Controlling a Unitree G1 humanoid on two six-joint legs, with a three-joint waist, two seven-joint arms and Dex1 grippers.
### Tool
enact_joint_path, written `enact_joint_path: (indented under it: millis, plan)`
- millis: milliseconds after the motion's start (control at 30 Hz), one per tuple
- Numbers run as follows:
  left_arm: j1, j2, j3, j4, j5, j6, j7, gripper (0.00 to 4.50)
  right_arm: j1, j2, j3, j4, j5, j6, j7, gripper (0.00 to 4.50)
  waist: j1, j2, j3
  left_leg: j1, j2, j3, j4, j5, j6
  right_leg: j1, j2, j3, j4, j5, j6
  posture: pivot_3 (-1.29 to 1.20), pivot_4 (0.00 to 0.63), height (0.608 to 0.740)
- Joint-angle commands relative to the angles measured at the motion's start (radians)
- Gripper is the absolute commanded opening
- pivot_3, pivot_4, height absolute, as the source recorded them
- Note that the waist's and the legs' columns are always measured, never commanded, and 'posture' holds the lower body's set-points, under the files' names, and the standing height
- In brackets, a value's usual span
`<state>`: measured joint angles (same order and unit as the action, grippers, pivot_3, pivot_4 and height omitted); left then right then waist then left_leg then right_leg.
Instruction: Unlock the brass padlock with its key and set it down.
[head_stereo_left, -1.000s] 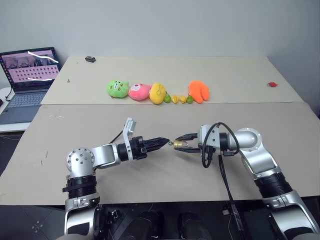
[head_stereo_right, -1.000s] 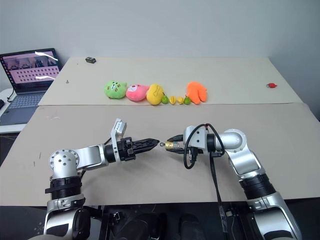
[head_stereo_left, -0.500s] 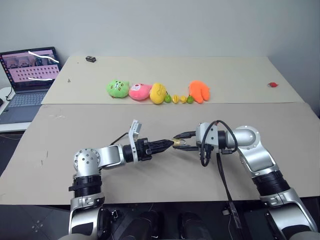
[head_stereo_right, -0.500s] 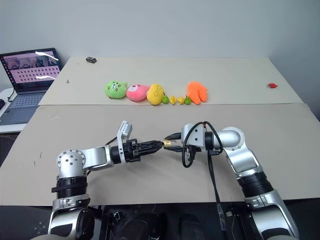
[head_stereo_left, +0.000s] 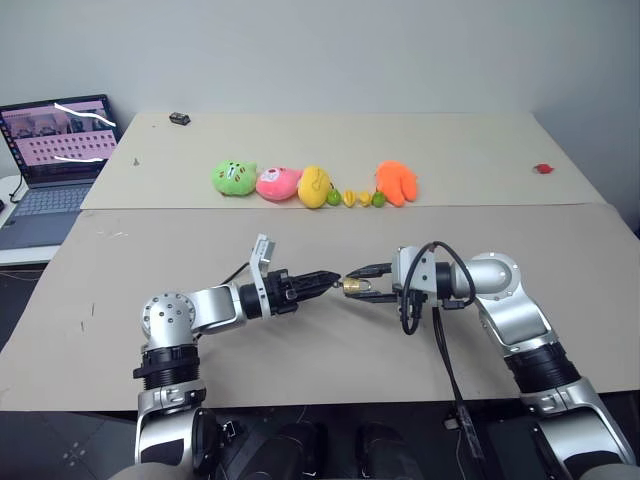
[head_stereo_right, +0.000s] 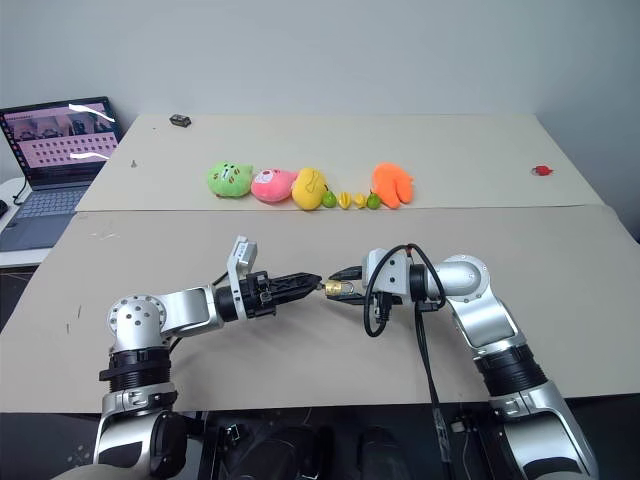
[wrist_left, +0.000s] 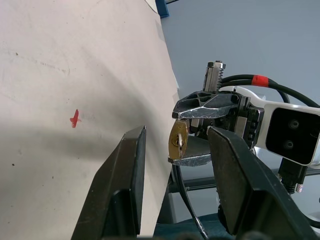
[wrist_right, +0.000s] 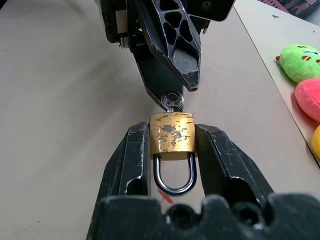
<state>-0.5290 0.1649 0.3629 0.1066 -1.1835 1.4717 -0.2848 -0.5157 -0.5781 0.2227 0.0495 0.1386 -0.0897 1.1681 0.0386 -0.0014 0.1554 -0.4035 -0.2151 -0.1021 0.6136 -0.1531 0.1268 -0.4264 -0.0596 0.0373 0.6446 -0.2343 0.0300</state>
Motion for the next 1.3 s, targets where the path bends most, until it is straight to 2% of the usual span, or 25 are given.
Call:
enact_joint_path:
  millis: [33,167,267,367,400,1033,1300]
  plan:
    - [-0.007,-0.008,-0.004,-0.018,-0.026,0.008,-0.003,2.04,-0.016,0.0,-0.018,-0.018,0.012,-0.007,-0.01,0.93,0.0,0.0,0.0,0.0,0.0,0.0,0.0,0.0,0.0,0.0,0.0,0.0,0.0,0.0,0.0,0.0,0.15,0.74]
    - [-0.007,-0.005,0.003,-0.015,-0.025,0.011,-0.002,2.04,-0.016,0.002,-0.016,-0.016,0.011,-0.009,-0.01,0.93,0.0,0.0,0.0,0.0,0.0,0.0,0.0,0.0,0.0,0.0,0.0,0.0,0.0,0.0,0.0,0.0,0.15,0.74]
    - [-0.005,0.0,0.01,-0.013,-0.023,0.008,-0.001,1.33,-0.015,0.001,-0.016,-0.005,0.009,-0.016,-0.008,0.93,0.0,0.0,0.0,0.0,0.0,0.0,0.0,0.0,0.0,0.0,0.0,0.0,0.0,0.0,0.0,0.0,0.15,0.74]
    - [0.0,0.001,0.017,-0.017,-0.022,0.002,0.004,0.2,-0.015,0.001,-0.015,0.009,0.005,-0.023,-0.006,0.93,0.0,0.0,0.0,0.0,0.0,0.0,0.0,0.0,0.0,0.0,0.0,0.0,0.0,0.0,0.0,0.0,0.15,0.74]
    - [0.001,0.002,0.019,-0.016,-0.021,0.0,0.004,0.09,-0.016,0.001,-0.014,0.014,0.004,-0.025,-0.006,0.93,0.0,0.0,0.0,0.0,0.0,0.0,0.0,0.0,0.0,0.0,0.0,0.0,0.0,0.0,0.0,0.0,0.15,0.74]
    - [0.02,0.005,-0.04,-0.054,-0.015,0.012,-0.021,0.09,-0.033,0.007,-0.012,0.023,0.006,-0.034,-0.003,0.93,-0.001,0.0,0.0,0.0,0.0,0.0,0.0,0.0,0.0,0.0,0.0,0.0,0.0,0.0,0.0,0.0,0.15,0.74]
    - [0.004,0.022,-0.019,-0.031,-0.003,-0.017,-0.016,0.09,-0.034,0.008,-0.011,0.03,0.004,-0.039,-0.003,0.93,0.0,0.0,0.0,0.0,0.0,0.0,0.0,0.0,0.0,0.0,0.0,0.0,0.0,0.0,0.0,0.0,0.15,0.74]
